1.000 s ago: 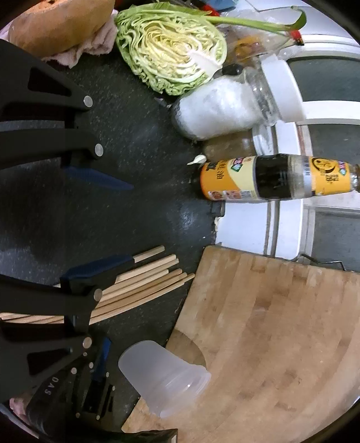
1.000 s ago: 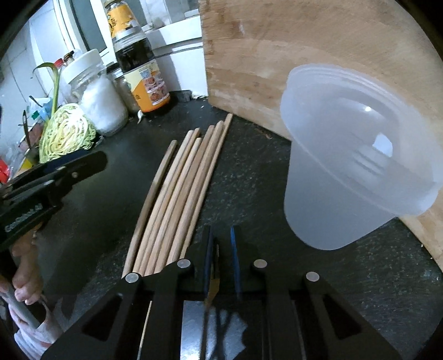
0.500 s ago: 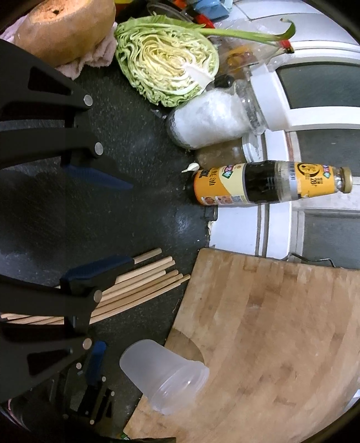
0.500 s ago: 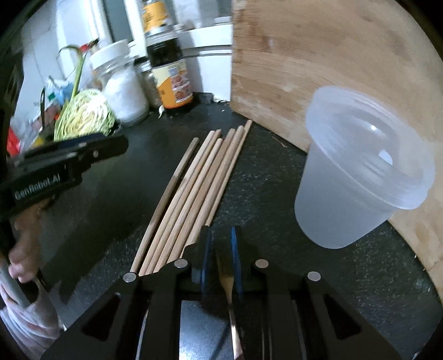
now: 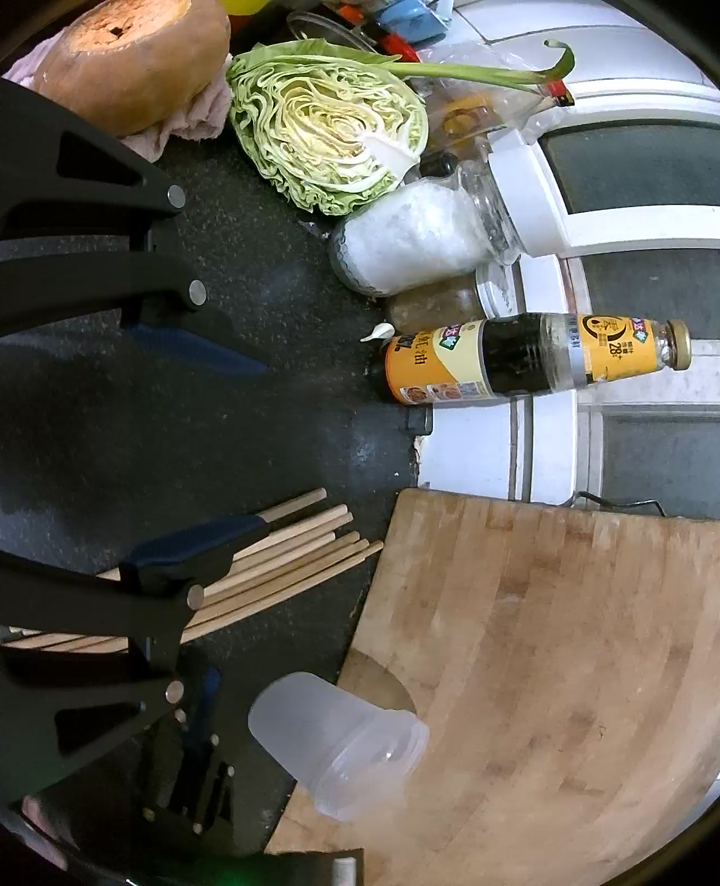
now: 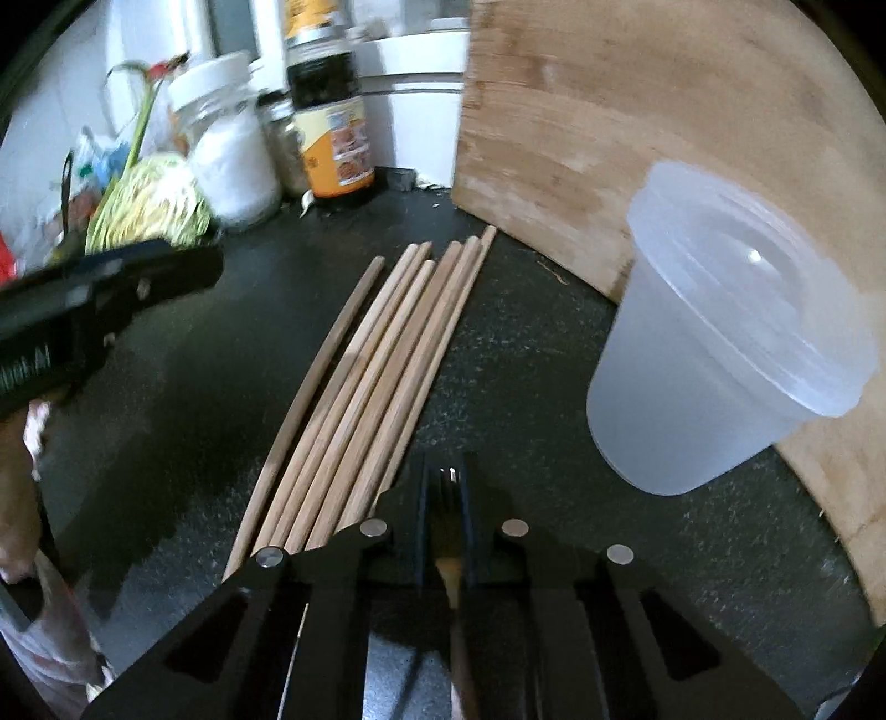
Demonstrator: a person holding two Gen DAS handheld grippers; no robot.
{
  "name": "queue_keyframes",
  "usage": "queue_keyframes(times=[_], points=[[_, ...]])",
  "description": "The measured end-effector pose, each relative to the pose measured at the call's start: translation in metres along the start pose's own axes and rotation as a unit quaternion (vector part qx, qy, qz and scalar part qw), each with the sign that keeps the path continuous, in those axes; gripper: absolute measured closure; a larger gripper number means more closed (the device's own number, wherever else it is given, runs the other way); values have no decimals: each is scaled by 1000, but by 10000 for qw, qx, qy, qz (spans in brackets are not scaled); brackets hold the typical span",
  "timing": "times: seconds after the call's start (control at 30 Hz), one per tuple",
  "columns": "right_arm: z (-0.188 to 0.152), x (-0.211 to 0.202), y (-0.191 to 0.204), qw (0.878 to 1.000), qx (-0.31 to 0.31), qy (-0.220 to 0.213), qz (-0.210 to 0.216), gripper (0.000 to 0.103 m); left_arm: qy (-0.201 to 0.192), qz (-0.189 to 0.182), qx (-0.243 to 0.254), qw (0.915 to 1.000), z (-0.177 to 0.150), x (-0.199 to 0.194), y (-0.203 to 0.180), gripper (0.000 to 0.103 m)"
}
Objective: Organize utensils
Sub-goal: 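Lower the right tool onto the wooden fork and close on it, then lift the fork with the right tool while the left tool grasps a wooden chopstick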
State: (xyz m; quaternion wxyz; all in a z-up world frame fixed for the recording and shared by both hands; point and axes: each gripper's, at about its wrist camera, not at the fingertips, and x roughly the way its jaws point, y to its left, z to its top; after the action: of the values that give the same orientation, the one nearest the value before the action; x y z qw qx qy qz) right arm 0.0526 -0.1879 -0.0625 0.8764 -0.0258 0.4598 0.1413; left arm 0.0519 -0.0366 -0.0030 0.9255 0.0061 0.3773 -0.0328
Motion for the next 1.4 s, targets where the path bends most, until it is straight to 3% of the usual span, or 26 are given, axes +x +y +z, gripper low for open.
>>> queue_keyframes(times=[0.37,0.53,0.73,1.4], points=[[5,-33,-25,9932,637,-637,732,92,155,-71,-72,9998,1,7,3,51],[4,-61,-29,9865,596,-1239,885,92,316,-68,-34,9995,6,19,-3,51],[-1,-92,-20,9767,261,-2001,729,92,559,-287,-144,9979,8,31,-8,51],[-7,-113,-17,9640,185,-2620,416,92,169,4,147,9997,8,9,-17,51]])
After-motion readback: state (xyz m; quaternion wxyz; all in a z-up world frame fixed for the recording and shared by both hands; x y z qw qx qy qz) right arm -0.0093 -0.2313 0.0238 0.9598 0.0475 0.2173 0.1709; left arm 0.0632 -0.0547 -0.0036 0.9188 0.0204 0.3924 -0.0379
